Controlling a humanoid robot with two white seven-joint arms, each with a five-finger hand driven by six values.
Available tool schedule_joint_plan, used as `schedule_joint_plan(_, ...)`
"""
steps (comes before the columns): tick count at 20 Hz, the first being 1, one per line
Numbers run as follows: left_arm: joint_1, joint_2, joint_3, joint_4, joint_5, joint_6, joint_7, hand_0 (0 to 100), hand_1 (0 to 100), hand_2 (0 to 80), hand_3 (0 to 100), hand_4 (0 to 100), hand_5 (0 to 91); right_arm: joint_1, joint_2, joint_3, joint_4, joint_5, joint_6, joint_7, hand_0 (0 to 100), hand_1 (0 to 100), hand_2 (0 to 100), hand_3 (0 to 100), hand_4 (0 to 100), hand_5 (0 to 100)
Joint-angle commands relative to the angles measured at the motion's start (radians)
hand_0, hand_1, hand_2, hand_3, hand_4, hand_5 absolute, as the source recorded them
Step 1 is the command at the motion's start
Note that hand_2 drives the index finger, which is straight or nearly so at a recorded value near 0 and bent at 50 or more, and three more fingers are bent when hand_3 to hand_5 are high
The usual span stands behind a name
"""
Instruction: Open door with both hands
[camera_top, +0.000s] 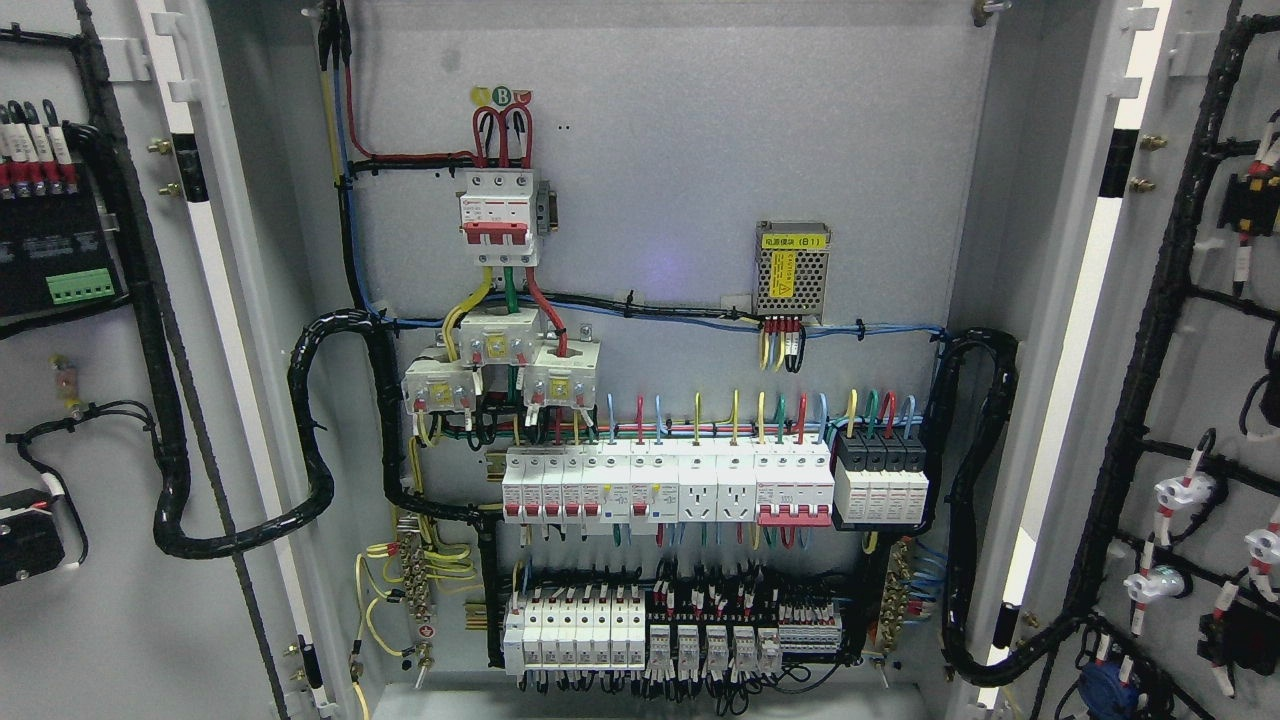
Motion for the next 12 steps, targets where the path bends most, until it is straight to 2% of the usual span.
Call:
schedule_joint_plan(1, -0.092, -0.023, -0.057, 0.459, -0.036, -0.001, 0.001, 0, 0, 0.0, 0, 0, 0.0, -0.206, 0.158, 0.049, 0.709, 0.106, 0.007, -0.001, 39, 0, 0, 0, 0, 0)
schedule_joint_plan(5, -0.189, -0.066, -0.056, 0.643, -0.050, 0.002, 0.001, 0, 0, 0.0, 0, 0, 0.0, -0.317, 0.230, 0.046, 0.939, 0.131, 0.057, -0.002, 39, 0, 0, 0, 0, 0)
schedule_joint_plan(8, -0.273, -0.115, -0.043, 0.815, -0.081, 0.000, 0.001, 0, 0, 0.0, 0, 0, 0.0, -0.364, 0.262, 0.046, 1.002, 0.131, 0.183, -0.011, 39, 0, 0, 0, 0, 0)
schedule_joint_plan(10, -0.321, -0.133, -0.042, 0.922, -0.085, -0.001, 0.001, 0, 0, 0.0, 0, 0, 0.0, -0.380, 0.268, 0.046, 1.012, 0.131, 0.250, -0.018, 39, 0, 0, 0, 0, 0)
schedule_joint_plan(12, -0.373, -0.156, -0.042, 1.034, -0.090, -0.003, 0.002, 0, 0, 0.0, 0, 0, 0.0, -0.409, 0.284, 0.052, 1.031, 0.134, 0.328, -0.048, 39, 0, 0, 0, 0, 0)
